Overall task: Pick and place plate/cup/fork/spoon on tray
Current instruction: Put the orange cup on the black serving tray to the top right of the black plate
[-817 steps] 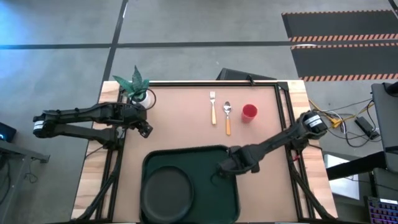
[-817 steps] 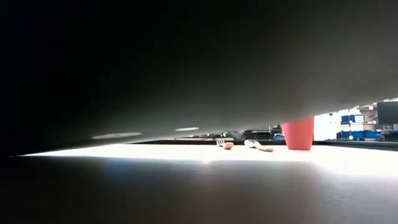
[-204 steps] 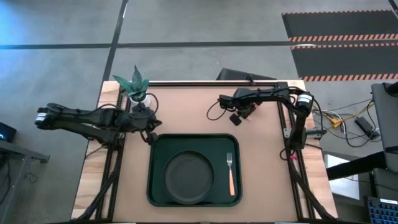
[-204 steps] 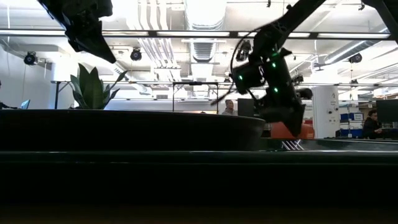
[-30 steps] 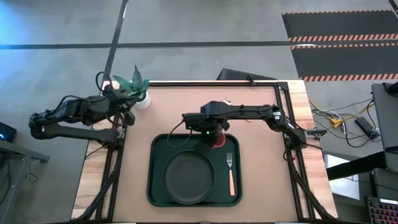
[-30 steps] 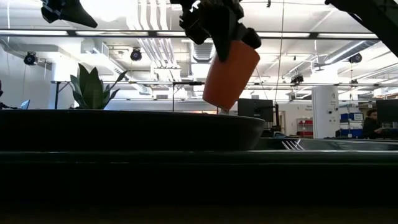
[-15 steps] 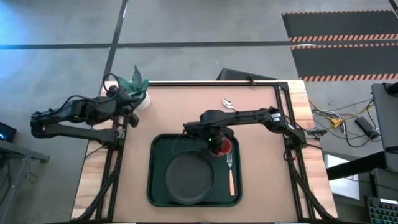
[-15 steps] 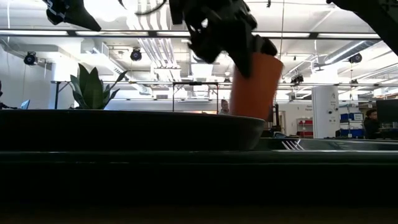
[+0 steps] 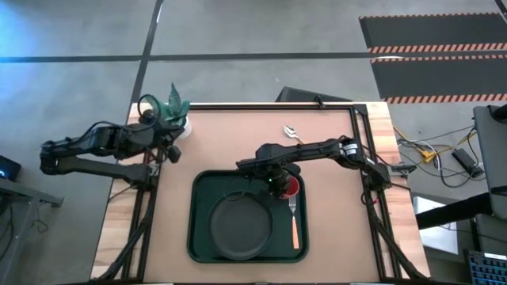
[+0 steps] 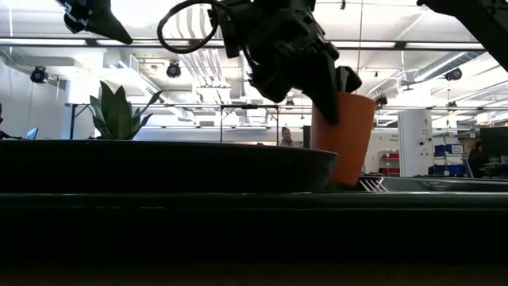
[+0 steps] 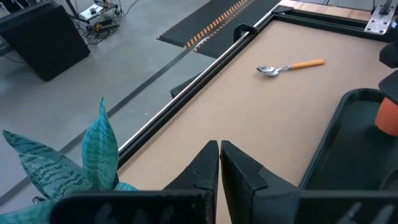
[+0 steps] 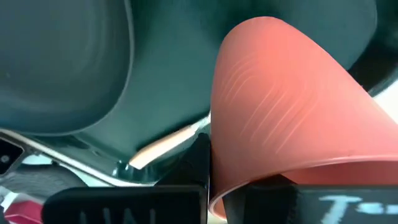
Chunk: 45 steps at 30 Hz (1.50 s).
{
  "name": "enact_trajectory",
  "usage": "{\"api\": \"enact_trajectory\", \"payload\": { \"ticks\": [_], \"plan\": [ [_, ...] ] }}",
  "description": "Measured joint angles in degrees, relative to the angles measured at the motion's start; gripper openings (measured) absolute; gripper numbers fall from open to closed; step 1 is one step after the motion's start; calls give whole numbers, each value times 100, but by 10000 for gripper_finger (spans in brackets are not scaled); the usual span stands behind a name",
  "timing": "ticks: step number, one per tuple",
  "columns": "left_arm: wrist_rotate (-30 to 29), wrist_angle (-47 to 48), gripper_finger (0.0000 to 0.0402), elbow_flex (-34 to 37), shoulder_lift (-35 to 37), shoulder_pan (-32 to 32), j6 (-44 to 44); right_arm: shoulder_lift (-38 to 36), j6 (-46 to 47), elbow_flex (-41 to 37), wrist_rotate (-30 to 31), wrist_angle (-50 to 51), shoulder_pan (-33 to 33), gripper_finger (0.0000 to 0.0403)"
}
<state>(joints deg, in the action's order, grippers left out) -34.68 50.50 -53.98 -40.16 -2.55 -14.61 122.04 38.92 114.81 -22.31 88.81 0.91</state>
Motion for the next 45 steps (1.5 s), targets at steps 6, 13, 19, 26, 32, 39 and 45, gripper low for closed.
{"api": "enact_trajectory", "payload": {
  "ticks": [6, 13, 19, 26, 32, 39, 45],
  "plan": [
    [0, -4, 0, 0, -78, 0, 0, 4, -70, -66, 51, -474, -140, 8],
    [0, -7, 0, 0, -114, 0, -2, 76, -246, -71, 25, -464, -272, 8],
    [0, -9, 0, 0, -103, -2, -5, 55, -303, -73, 151, -515, -289, 17],
    [0, -17, 0, 0, -103, -2, -4, 11, -318, 128, 290, -546, -289, 43],
    [-2, -17, 0, 0, -105, -2, -2, 7, -299, 714, 305, -542, -289, 66],
    [-2, -33, 0, 0, -99, -2, -2, 2, -297, 1790, 666, -482, -269, 85],
    [444, -111, 0, 0, -425, -2, 632, -423, -291, 1973, 1408, -310, -269, 89]
  ]
}}
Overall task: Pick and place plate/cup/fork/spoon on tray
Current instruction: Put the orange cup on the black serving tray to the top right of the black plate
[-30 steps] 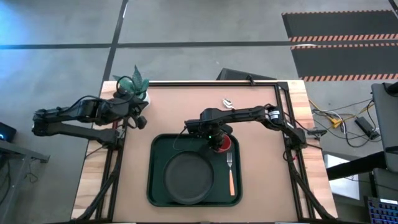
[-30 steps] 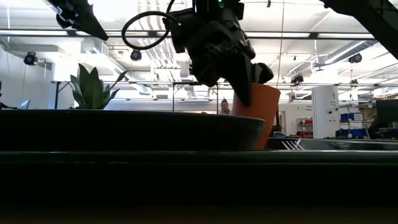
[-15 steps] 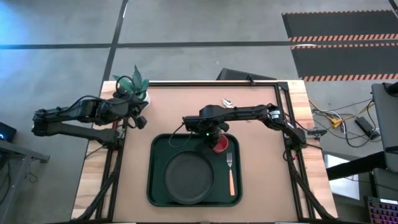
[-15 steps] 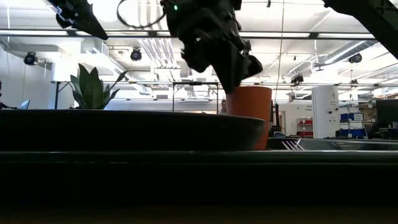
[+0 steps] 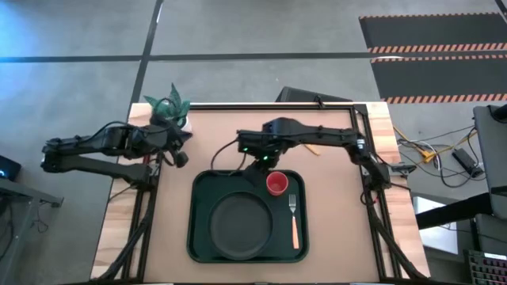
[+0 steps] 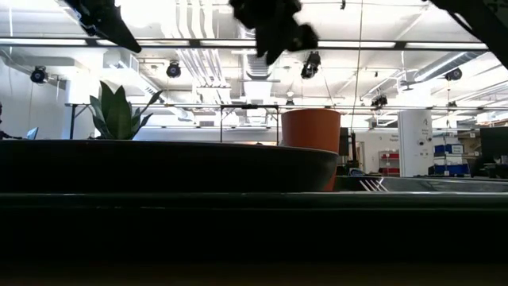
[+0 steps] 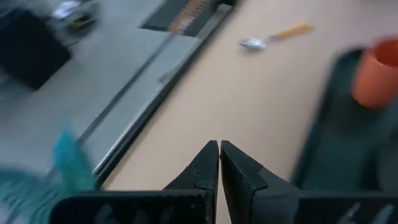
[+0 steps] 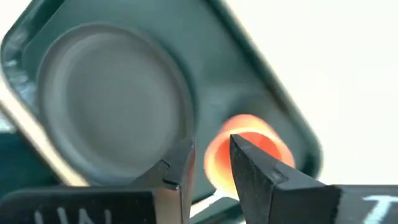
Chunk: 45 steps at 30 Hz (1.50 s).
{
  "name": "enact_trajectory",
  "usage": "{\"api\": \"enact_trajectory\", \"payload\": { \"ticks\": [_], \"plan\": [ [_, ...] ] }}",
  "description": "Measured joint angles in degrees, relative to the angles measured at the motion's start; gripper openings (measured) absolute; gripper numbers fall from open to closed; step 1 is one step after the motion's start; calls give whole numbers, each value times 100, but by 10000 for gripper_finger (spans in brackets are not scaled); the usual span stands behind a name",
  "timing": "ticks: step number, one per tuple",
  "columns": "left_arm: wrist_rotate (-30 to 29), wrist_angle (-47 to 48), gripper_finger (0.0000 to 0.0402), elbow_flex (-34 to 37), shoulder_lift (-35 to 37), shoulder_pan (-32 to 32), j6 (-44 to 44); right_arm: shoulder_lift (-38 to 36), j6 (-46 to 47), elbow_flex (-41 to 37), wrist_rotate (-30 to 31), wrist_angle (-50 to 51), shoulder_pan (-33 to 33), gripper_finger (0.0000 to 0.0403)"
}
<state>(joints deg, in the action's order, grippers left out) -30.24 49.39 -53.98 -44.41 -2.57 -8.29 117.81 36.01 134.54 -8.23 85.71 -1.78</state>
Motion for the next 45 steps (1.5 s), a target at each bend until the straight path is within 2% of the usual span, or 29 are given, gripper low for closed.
{"api": "enact_trajectory", "payload": {
  "ticks": [4, 9, 14, 22, 26, 31, 38, 45],
  "plan": [
    [1022, -571, 0, -26, -623, 0, 748, -513, 275, 0, 837, 379, 2, 91],
    [2044, -1343, 0, -197, -1467, 4, 1668, -1266, 614, -2, 1919, 363, 134, 98],
    [2663, -1573, 26, -589, -2343, 13, 2397, -1881, 750, -2, 2516, 352, 416, 103],
    [2762, -1589, 128, -1518, -3701, 166, 2875, -2584, 664, -4, 3104, 334, 745, 103],
    [2839, -1615, 163, -2001, -4196, 346, 3235, -2819, 361, -7, 3160, 334, 754, 105],
    [2888, -1582, 168, -2322, -4721, 650, 3670, -3126, 226, -9, 3367, 317, 752, 105],
    [3014, -1605, 168, -2341, -5214, 853, 4143, -3517, 128, -9, 3569, 240, 752, 98],
    [2889, -2462, 168, -2340, -5446, 859, 4652, -3625, 90, -9, 3580, 230, 752, 96]
  ]
}}
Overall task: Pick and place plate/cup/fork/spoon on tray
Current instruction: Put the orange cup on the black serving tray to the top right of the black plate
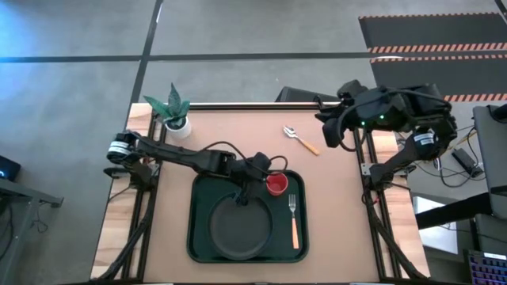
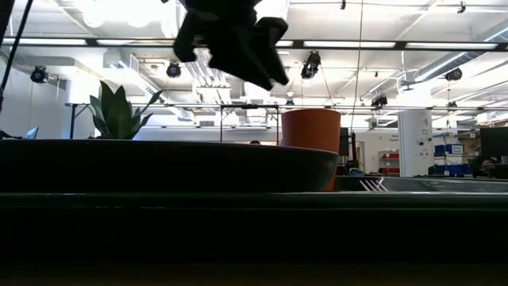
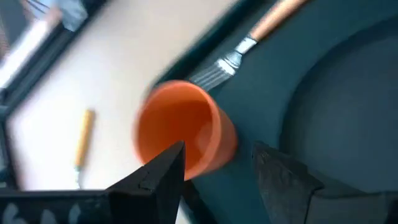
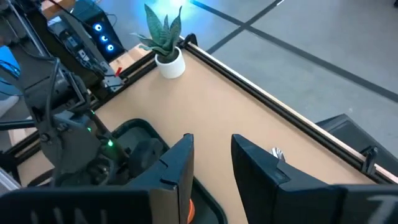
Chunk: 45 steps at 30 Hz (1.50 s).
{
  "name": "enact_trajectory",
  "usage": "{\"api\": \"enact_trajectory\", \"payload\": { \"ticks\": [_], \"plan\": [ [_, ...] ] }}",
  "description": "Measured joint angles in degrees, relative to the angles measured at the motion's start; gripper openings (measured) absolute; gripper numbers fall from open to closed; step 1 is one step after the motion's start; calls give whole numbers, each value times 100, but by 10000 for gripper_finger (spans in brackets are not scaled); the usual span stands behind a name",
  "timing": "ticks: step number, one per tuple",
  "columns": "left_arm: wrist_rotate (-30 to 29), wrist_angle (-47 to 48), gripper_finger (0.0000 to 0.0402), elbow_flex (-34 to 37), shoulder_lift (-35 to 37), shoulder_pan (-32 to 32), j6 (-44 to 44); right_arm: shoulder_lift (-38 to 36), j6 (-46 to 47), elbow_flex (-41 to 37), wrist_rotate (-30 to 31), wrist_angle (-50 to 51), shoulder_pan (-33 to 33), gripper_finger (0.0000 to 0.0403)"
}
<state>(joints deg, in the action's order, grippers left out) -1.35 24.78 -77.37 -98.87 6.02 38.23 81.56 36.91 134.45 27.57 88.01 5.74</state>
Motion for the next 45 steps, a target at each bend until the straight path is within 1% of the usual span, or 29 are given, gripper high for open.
{"api": "enact_trajectory", "payload": {
  "ticks": [5, 14, 19, 25, 35, 37, 38, 40, 43, 44, 45],
  "plan": [
    [-56, -8, 168, -95, -90, -24, 142, 29, 1, 0, -41, 1, 0, 97],
    [-60, 252, 168, -224, -464, -45, 329, 94, 4, 0, -52, -1, 0, 97],
    [-69, 223, 168, -432, -611, -77, 587, 107, 7, 0, -52, -4, 0, 96],
    [-78, 237, 168, -480, -740, -196, 588, 105, 15, 0, -52, -7, 0, 89],
    [-70, 270, 167, -480, -950, -308, 580, 105, 13, 0, -50, -11, 0, 92],
    [-69, 229, 156, -480, -968, -308, 580, 105, 13, 0, -50, -11, 0, 89],
    [-69, 185, 144, -480, -968, -308, 579, 105, 13, 0, -50, -10, 0, 88],
    [-74, 92, 109, -480, -968, -308, 578, 105, 13, 0, -50, -9, 0, 86],
    [-137, 24, 33, -478, -928, -308, 565, 105, 13, 0, -48, -7, 0, 84],
    [-206, 26, 17, -480, -909, -306, 556, 105, 13, 0, -48, -7, 0, 84],
    [-233, 24, 11, -480, -885, -306, 551, 105, 13, 0, -48, -7, 0, 84]
  ]
}}
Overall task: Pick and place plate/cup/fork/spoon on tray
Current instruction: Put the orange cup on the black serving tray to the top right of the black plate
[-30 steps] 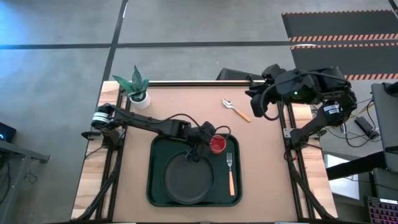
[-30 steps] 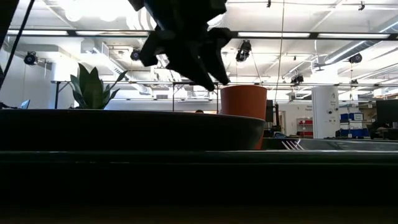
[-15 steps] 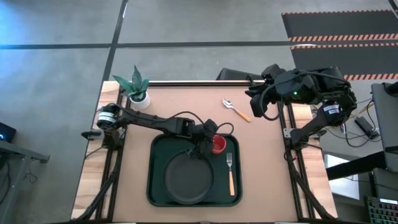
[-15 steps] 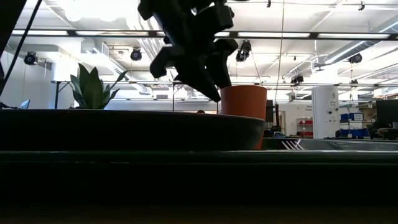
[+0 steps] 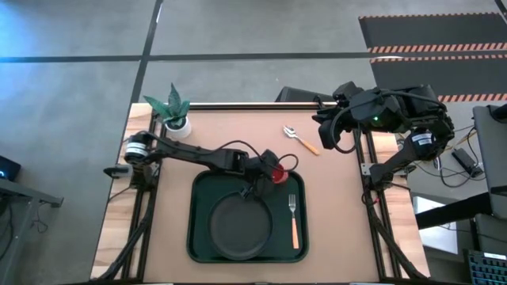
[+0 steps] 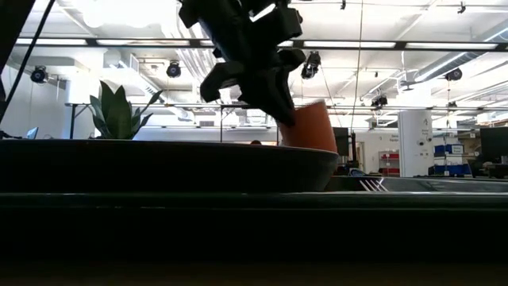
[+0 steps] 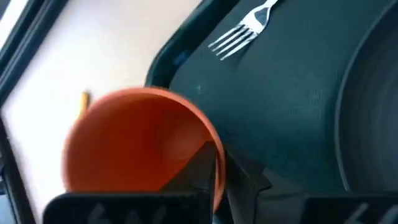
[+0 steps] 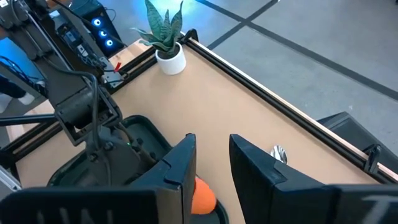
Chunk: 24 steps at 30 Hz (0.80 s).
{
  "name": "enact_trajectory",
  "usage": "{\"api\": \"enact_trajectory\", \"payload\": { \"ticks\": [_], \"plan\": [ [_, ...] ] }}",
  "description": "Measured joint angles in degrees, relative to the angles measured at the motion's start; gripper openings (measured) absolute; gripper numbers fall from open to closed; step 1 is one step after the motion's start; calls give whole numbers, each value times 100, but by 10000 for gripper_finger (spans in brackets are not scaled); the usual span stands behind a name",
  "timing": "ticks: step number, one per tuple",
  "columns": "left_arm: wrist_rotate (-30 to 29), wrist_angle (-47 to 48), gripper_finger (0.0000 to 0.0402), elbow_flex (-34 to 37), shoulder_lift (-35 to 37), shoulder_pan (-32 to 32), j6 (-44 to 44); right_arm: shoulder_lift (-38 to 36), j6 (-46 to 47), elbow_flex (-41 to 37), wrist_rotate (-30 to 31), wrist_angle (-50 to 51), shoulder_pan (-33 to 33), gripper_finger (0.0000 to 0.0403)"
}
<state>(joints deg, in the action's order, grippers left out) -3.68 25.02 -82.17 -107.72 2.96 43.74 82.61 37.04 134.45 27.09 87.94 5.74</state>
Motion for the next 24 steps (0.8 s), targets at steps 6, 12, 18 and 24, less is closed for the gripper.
{"api": "enact_trajectory", "payload": {
  "ticks": [6, 12, 18, 24],
  "plan": [
    [-542, 532, 1, -46, 157, 4, -196, 0, -2, 0, 1, 2, 0, 91],
    [-897, 3150, 1, -178, 984, -26, -1813, 0, -20, 0, 3, 4, 0, 86],
    [-614, 5047, 0, -134, 2350, -13, -3952, 2, -111, -18, 7, 7, -2, 79],
    [-349, 5030, 0, 375, 3464, 122, -5267, 2, -109, -138, 9, 5, -2, 85]
  ]
}}
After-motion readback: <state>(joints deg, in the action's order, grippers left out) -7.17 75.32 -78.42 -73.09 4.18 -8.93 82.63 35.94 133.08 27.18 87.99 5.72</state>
